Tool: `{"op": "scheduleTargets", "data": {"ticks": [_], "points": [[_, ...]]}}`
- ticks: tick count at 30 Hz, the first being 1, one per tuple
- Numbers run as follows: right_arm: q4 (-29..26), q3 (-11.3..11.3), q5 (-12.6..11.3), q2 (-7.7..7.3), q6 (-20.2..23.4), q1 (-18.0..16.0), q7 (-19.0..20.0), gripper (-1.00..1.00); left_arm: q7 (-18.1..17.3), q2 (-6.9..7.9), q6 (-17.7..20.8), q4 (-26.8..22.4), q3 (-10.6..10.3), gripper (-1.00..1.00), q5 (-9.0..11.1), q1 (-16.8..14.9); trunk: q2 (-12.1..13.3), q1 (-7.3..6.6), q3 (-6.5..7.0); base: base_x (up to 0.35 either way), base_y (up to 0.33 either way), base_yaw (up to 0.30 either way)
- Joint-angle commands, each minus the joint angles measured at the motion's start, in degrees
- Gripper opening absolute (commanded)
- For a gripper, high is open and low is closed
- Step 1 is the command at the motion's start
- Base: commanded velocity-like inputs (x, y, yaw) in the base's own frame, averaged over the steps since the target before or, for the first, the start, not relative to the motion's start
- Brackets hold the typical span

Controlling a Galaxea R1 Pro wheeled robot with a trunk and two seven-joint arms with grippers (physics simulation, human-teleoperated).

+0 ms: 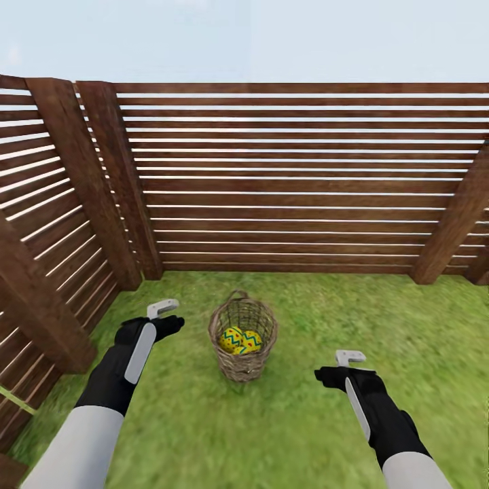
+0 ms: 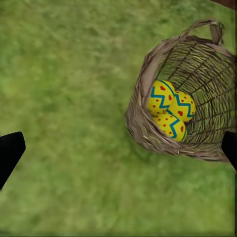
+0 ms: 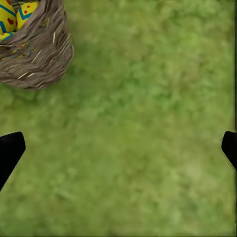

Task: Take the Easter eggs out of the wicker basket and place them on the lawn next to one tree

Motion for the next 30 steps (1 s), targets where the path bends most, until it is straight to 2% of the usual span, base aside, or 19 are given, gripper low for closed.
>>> {"op": "scheduleTargets", "data": {"ticks": [1, 8, 18, 30], "points": [[-0.1, 0.0, 0.5, 0.00, 0.3, 0.0, 0.3, 1.00, 0.5, -0.06, 0.2, -0.1, 0.1, 1.00, 0.6, 0.0, 0.0, 0.00, -0.05, 0.081, -0.309, 0.128], [-0.1, 0.0, 0.6, 0.01, 0.3, 0.0, 0.3, 1.00, 0.4, -0.06, 0.0, 1.7, 0.0, 1.00, 0.6, 0.0, 0.0, 0.00, -0.05, 0.163, -0.231, 0.256], [0.0, 0.0, 0.5, 0.14, 0.2, 0.0, 0.3, 1.00, 0.2, -0.06, -0.2, 2.3, 0.0, 1.00, 0.6, 0.0, 0.0, 0.00, -0.05, 0.039, -0.030, 0.291], [0.2, 0.1, 0.5, 0.26, 0.1, -0.1, 0.3, 1.00, 0.2, -0.14, -0.2, 2.3, 0.0, 1.00, 0.7, 0.0, 0.0, 0.00, -0.05, 0.295, -0.145, 0.292]]}}
